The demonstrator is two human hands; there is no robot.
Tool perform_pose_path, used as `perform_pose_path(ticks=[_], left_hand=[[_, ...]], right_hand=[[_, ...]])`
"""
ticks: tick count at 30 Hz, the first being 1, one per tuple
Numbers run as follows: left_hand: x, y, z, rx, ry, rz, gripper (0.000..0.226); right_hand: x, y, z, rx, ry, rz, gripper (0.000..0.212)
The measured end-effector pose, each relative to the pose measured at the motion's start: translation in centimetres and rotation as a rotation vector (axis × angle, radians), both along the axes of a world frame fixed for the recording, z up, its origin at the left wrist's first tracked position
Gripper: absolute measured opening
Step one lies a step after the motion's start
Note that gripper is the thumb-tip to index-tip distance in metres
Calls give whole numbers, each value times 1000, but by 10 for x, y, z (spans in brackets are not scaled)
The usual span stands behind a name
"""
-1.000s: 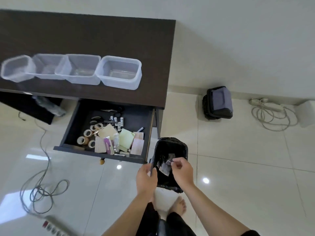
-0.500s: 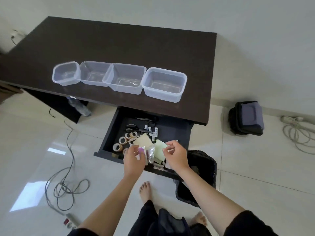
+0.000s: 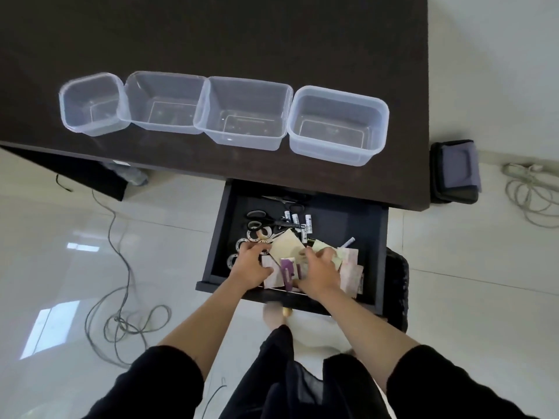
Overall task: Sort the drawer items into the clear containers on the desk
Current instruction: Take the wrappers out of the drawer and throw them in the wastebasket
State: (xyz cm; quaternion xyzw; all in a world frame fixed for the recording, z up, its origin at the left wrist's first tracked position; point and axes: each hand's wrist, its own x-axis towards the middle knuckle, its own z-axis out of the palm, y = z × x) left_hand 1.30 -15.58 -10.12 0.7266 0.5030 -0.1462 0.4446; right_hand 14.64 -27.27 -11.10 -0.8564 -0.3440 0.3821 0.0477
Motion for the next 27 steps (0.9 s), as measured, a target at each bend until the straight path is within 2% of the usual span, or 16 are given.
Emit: perform_pose_path(ticks=[4, 8, 12, 19, 24, 27], left_hand=[[2, 4, -11, -22, -5, 72, 54], [2, 5, -15, 22, 45, 116, 35], [3, 5, -16, 22, 36, 76, 30], [6, -6, -8, 61, 59, 3, 30], [20, -39, 8, 96, 79, 24, 30], [35, -71, 18, 134, 25, 29, 29]], right_hand=[[0, 5, -7, -10, -19, -1, 32], [6, 2, -7, 51, 13, -44, 6], [21, -7, 1, 105, 33, -219, 8], [61, -29, 35, 348, 67, -366, 8], [91, -54, 54, 505, 42, -489, 1], [109, -79, 60, 567, 43, -588, 8]])
